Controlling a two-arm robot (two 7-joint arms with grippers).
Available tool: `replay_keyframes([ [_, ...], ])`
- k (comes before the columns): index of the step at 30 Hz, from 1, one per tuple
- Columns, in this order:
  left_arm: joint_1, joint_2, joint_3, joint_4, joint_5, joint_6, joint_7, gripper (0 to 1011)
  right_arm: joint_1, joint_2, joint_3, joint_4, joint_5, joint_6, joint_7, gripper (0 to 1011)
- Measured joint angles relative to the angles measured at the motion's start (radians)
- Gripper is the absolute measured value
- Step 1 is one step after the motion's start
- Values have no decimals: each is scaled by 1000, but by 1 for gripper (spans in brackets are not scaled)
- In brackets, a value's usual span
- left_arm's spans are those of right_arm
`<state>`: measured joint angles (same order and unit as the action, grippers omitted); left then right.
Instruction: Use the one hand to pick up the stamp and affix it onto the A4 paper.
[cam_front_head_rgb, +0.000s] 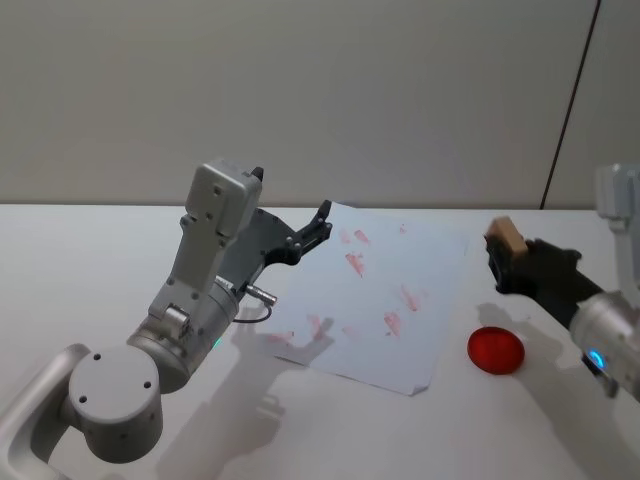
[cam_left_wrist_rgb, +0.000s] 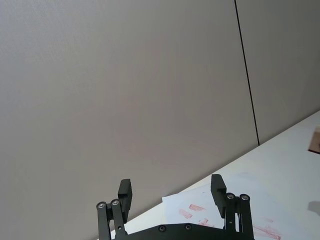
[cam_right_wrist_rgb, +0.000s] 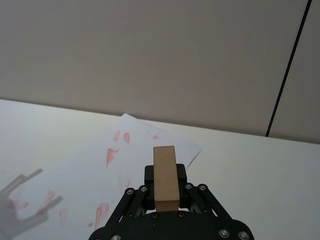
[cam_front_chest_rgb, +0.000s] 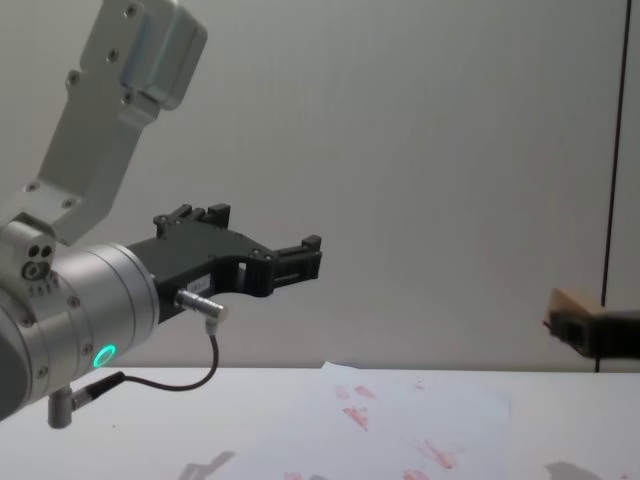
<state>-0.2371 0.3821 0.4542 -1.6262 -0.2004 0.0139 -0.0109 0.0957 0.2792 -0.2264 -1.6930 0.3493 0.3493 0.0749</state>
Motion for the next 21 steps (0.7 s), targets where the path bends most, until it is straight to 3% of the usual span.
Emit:
replay_keyframes([
  [11, 0, 0, 0, 0, 0, 0, 0, 1003, -99, 84, 26, -68, 28, 27, 48, 221],
  [21, 0, 0, 0, 0, 0, 0, 0, 1003, -148, 126, 36, -82, 25, 44, 71, 221],
])
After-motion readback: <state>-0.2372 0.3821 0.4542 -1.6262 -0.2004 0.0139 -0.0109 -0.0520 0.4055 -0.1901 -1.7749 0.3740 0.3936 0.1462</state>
